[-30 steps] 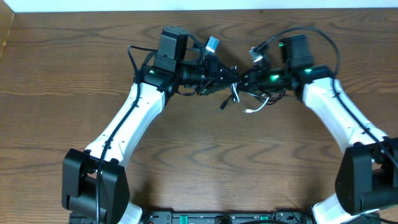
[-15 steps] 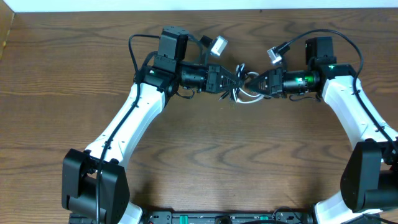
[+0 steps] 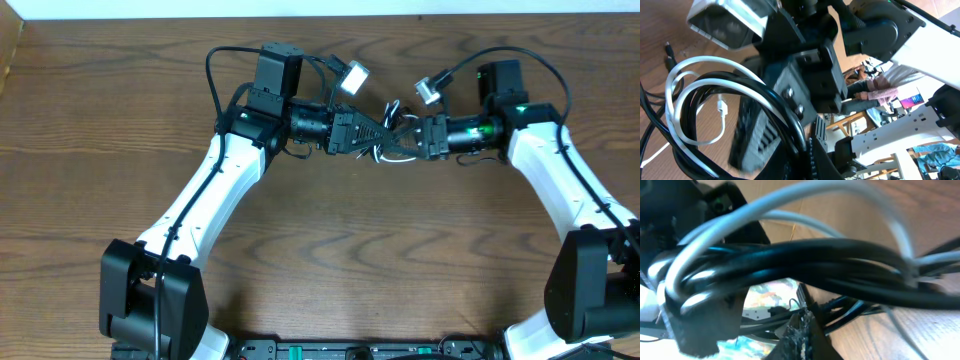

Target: Untangle cables

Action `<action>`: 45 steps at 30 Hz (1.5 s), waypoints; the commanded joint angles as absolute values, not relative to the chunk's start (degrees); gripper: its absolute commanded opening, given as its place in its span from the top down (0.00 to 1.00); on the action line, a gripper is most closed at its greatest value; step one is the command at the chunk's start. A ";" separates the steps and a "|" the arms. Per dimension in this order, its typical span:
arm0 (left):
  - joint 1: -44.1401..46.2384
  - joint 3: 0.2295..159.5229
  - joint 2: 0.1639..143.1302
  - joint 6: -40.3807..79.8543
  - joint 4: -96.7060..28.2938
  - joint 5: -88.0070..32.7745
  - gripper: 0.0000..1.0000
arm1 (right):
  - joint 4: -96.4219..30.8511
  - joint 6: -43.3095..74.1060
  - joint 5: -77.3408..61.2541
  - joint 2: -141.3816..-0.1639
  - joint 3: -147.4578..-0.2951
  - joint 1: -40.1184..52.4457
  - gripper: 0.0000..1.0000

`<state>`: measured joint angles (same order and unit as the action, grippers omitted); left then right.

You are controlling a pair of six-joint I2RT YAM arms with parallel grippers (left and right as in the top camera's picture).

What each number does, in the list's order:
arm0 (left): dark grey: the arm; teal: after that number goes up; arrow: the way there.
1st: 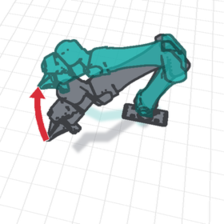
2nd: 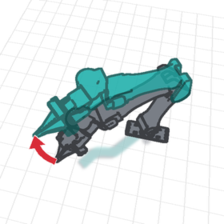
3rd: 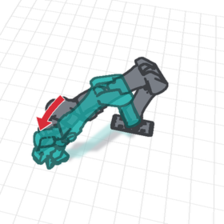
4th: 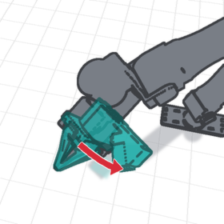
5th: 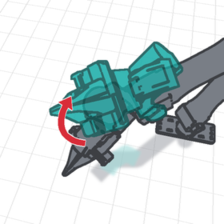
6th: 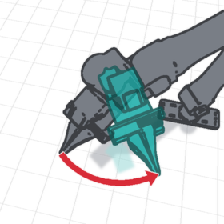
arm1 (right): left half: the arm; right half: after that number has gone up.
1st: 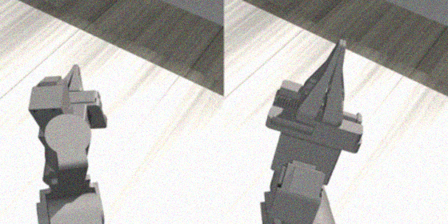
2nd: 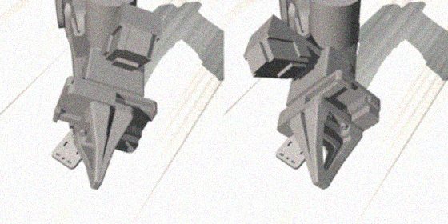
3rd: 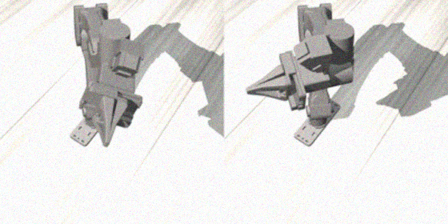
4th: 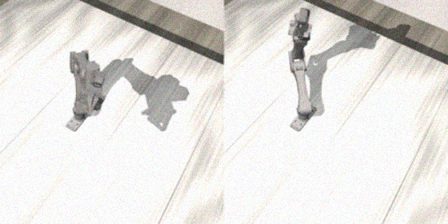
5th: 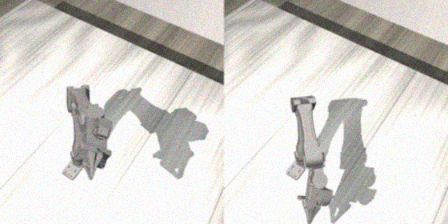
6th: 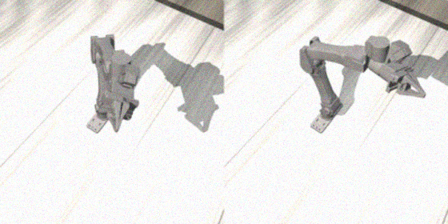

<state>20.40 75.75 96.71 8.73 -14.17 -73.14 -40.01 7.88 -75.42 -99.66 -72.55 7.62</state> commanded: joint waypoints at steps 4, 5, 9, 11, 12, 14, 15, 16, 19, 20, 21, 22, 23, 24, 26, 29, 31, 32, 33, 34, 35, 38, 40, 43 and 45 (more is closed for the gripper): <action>20.53 76.62 96.23 7.40 -14.02 -73.93 0.93 | -40.18 12.43 -69.93 -99.63 -72.29 10.39 0.99; 20.53 76.62 96.23 7.57 -14.00 -73.95 0.93 | -40.10 13.19 -68.86 -99.63 -72.29 10.90 0.99; 20.53 76.60 96.23 9.87 -14.00 -73.95 0.93 | -37.63 18.85 -63.22 -99.66 -72.29 13.10 0.99; 20.53 76.62 96.23 12.32 -14.00 -73.95 0.92 | -34.50 21.85 -62.89 -99.66 -72.29 14.11 0.99; 20.53 76.62 96.23 13.80 -14.00 -73.95 0.93 | -32.56 23.57 -62.89 -99.66 -72.29 14.44 0.99; 20.53 76.62 96.23 17.02 -13.98 -73.95 0.93 | -28.62 27.35 -62.85 -99.66 -72.29 14.92 0.99; 20.53 76.62 96.23 18.68 -13.96 -73.95 0.92 | -26.74 29.50 -62.41 -99.66 -72.29 15.05 0.99; 20.53 76.62 96.23 20.14 -13.96 -73.93 0.93 | -25.08 31.53 -61.87 -99.66 -72.29 15.11 0.99; 20.53 76.62 96.23 28.08 -12.67 -73.95 0.93 | -20.99 35.46 -61.36 -99.66 -72.29 15.25 0.99; 20.53 76.62 96.23 31.35 -11.68 -73.95 0.92 | -20.23 36.40 -60.75 -99.66 -72.29 15.27 0.99; 20.53 76.62 96.20 34.89 -10.39 -73.97 0.93 | -19.70 36.42 -59.96 -99.66 -72.29 15.27 0.99; 20.53 76.62 96.20 37.89 -9.26 -73.97 0.93 | -19.20 36.45 -59.35 -99.66 -72.29 15.25 0.99; 20.53 76.62 96.20 41.50 -7.79 -73.97 0.92 | -19.00 36.45 -58.48 -99.66 -72.29 15.14 0.99; 20.53 76.62 96.20 44.66 -6.37 -74.02 0.92 | -19.05 36.42 -57.17 -99.66 -72.29 14.96 0.99; 20.53 76.62 96.20 49.98 -3.64 -74.24 0.93 | -19.16 36.36 -54.54 -99.66 -72.29 14.41 0.99; 20.53 76.62 96.20 55.94 -0.69 -74.70 0.93 | -21.54 35.27 -49.19 -99.66 -72.29 13.34 0.99; 20.53 76.62 96.20 59.83 1.96 -75.50 0.93 | -24.84 34.46 -42.63 -99.66 -72.29 12.93 0.99; 20.53 76.62 96.20 61.04 3.31 -75.92 0.93 | -26.44 34.11 -39.38 -99.66 -72.29 12.86 0.99; 20.53 76.62 96.20 62.39 5.17 -76.42 0.92 | -28.53 33.71 -35.07 -99.66 -72.27 12.84 0.99; 20.51 76.62 96.18 63.57 7.44 -77.08 0.92 | -30.57 33.61 -30.59 -99.66 -72.27 12.82 0.99; 20.51 76.62 96.18 65.08 10.92 -77.82 0.93 | -33.17 33.63 -24.62 -99.66 -72.25 12.82 0.99; 20.32 76.62 96.16 68.14 18.65 -78.46 0.93 | -37.85 33.61 -16.29 -99.66 -72.23 12.64 0.99; 19.86 76.62 96.16 69.36 22.90 -78.48 0.92 | -40.25 33.58 -13.21 -99.66 -72.23 12.32 0.99; 18.79 76.62 96.16 69.47 25.78 -78.50 0.93 | -42.35 32.71 -12.21 -99.66 -72.20 11.51 0.99; 18.11 76.62 96.16 67.77 25.85 -78.72 0.93 | -43.00 30.22 -13.39 -99.66 -72.20 10.98 0.95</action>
